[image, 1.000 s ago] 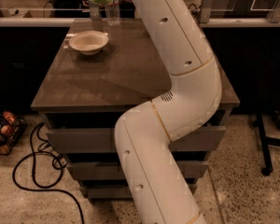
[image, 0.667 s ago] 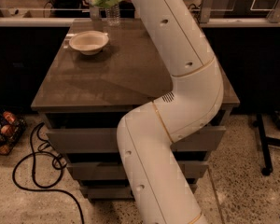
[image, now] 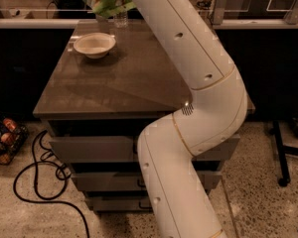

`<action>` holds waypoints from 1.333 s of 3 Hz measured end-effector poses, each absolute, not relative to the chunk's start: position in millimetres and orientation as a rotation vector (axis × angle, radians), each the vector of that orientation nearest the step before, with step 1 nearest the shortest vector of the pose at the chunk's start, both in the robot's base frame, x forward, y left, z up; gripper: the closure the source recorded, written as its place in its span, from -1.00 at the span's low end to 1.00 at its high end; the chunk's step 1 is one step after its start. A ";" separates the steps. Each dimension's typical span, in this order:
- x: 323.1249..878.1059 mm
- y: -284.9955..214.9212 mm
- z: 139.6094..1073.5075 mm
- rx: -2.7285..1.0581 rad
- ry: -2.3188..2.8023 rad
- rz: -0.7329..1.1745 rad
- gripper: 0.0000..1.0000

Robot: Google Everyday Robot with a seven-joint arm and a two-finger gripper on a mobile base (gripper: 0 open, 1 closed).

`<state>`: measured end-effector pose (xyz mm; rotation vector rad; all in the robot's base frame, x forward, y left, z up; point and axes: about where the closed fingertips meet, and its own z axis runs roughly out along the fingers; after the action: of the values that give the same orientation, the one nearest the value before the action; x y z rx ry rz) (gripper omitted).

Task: Pick green rice chip bag from paper bowl and place on counter

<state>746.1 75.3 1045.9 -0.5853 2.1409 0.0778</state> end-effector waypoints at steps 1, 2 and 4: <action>748.4 78.0 1046.6 -0.587 2.130 0.081 1.00; 739.0 80.1 1064.3 -0.600 2.088 0.051 1.00; 737.8 83.3 1065.1 -0.600 2.094 0.063 1.00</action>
Offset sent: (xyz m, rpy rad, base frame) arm -0.0134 -0.0026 0.0183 -0.0191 -0.0507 0.0016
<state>737.8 83.3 1065.1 -0.5997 2.0945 0.0626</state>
